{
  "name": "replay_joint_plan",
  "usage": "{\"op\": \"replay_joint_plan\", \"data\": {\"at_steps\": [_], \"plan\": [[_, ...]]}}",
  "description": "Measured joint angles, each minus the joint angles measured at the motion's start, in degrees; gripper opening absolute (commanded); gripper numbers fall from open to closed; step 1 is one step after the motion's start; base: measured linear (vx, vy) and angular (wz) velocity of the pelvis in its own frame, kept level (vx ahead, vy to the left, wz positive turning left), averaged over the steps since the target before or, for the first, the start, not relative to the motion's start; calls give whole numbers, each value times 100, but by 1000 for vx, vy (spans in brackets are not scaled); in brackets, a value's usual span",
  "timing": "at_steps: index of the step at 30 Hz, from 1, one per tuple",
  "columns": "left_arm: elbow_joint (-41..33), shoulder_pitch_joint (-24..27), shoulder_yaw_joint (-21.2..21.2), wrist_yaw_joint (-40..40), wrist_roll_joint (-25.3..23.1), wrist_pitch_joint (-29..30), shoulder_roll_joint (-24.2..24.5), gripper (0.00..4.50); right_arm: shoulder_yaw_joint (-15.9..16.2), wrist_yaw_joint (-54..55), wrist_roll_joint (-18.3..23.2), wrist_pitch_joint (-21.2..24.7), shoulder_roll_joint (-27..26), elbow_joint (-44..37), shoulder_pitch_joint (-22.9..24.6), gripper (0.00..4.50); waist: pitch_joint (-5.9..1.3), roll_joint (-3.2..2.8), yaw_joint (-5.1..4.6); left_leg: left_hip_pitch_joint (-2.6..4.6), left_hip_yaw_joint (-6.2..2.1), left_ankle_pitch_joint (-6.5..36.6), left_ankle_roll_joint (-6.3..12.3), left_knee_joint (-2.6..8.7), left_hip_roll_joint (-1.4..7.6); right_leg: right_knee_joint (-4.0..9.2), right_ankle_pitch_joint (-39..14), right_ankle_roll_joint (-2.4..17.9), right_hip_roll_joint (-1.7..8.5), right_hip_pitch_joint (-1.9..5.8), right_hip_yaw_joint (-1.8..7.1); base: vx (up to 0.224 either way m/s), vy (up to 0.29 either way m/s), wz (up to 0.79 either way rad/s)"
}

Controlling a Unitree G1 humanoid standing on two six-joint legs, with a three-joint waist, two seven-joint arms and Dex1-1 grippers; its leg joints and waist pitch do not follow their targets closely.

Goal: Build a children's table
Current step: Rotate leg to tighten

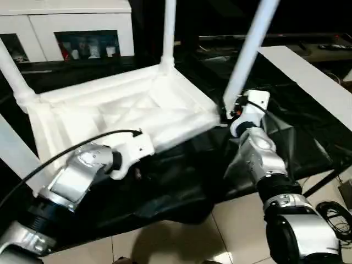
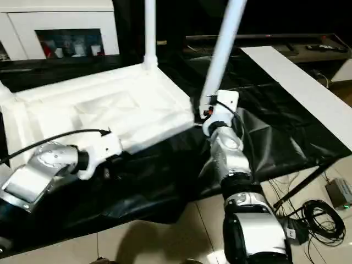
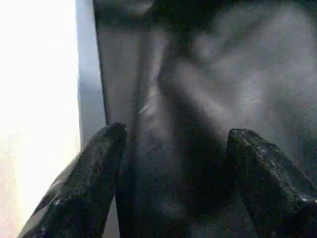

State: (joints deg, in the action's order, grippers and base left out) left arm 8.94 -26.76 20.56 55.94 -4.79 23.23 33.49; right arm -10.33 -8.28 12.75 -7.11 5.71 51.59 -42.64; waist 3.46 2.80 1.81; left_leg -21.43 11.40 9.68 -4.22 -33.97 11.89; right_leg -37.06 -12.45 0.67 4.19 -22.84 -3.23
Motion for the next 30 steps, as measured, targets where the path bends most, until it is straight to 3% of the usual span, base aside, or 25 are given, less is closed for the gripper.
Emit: {"op": "replay_joint_plan", "data": {"at_steps": [4,12,15,21,22,26,30], "plan": [[179,-27,-4,-283,-276,-199,4,367,-128,113,5,-22,149,124,0,387,0,-1,-1,-3,2,2,2,0,-1,1,0,0,-1,-4,4,0,0,0],[618,-80,-80,-1211,-341,-831,-384,367,-168,145,8,-63,161,130,12,387,0,-1,17,-11,1,2,4,-3,-1,2,1,1,-2,-8,3,0,0,0],[471,70,-490,-1500,-202,-1112,-634,367,-152,102,5,-72,107,-99,237,387,-1,-1,30,-19,1,7,11,-4,-1,5,0,1,-1,-13,3,0,0,0],[-728,1068,-1621,-1660,1265,-1344,-1396,367,101,-226,-11,103,80,-979,1103,387,-1,-10,30,-64,1,21,33,-19,0,12,0,2,-1,-41,1,0,0,0],[-981,1258,-1866,-1681,1636,-1342,-1499,385,186,-299,-14,165,77,-1217,1257,387,1,-18,18,-62,1,20,33,-20,1,10,0,2,-1,-42,1,0,0,0],[-1682,1978,-2529,-1256,2695,-1172,-1260,404,417,-568,-17,278,89,-1821,1632,387,-14,-54,-16,-45,-1,17,26,-19,4,7,-2,-1,-9,-38,4,0,0,0],[-1776,2584,-3232,-539,3478,-785,-859,437,621,-845,-37,321,101,-2001,1811,387,-15,-62,-4,-43,-10,12,17,-19,4,7,-3,-4,-17,-37,9,0,0,0]]}}
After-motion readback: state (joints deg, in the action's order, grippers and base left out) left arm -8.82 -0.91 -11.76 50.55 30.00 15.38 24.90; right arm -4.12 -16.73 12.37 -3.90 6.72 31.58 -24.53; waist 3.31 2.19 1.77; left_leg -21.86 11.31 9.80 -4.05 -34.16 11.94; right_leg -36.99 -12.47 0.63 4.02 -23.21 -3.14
